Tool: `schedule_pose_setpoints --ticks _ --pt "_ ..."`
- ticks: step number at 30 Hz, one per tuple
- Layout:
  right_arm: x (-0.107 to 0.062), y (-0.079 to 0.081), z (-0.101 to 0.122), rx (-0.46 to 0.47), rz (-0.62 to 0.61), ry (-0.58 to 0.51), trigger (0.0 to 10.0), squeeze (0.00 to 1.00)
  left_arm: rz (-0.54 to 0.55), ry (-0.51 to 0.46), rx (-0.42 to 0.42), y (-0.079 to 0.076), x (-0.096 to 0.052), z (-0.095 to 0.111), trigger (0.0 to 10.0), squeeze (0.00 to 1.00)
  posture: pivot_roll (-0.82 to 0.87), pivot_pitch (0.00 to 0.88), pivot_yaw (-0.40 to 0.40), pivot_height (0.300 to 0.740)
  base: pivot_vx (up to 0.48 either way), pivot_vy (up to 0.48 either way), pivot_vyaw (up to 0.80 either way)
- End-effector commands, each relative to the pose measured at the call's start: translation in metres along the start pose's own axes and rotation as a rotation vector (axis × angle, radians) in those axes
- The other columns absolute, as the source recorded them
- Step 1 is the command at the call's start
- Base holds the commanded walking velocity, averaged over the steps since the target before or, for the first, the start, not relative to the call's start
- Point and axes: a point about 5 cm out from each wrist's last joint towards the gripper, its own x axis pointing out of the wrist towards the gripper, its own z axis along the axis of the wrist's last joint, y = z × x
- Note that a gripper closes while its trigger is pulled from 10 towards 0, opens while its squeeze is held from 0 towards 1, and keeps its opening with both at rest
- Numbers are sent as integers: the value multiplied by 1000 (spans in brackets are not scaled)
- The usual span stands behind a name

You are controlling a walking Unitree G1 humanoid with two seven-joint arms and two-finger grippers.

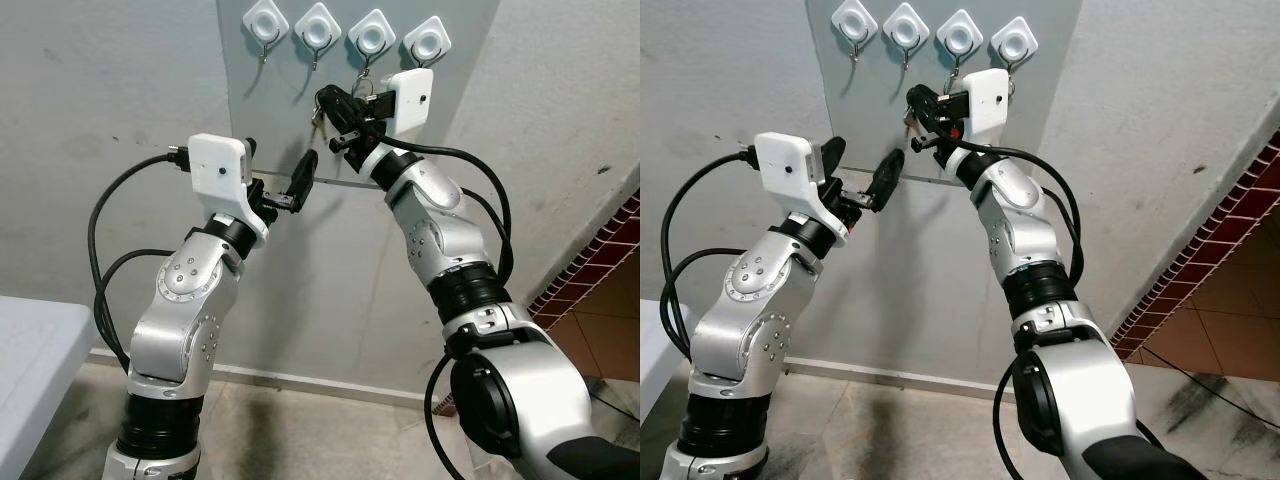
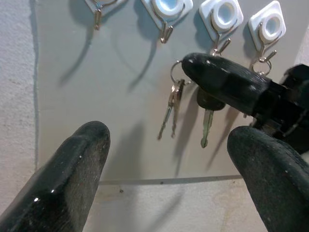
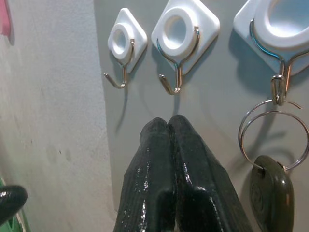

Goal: Hang keys on a hook

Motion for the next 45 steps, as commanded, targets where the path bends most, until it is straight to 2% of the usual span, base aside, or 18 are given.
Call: schedule_pose_setpoints --ticks 1,9,19,45 --pt "6 1 10 2 2 -40 10000 0 -6 -15 1 -3 -1 5 10000 0 71 49 -59 715 0 0 0" --pt "14 1 18 21 0 -74 10000 0 -4 -7 -3 -3 -3 5 10000 0 77 60 -60 715 0 0 0" --pt "18 4 28 36 59 -124 10000 0 0 -7 -6 -3 -3 6 10000 0 76 59 -62 715 0 0 0" --pt "27 6 36 91 50 -143 10000 0 7 -8 -14 -3 -2 6 10000 0 79 66 -67 715 0 0 0"
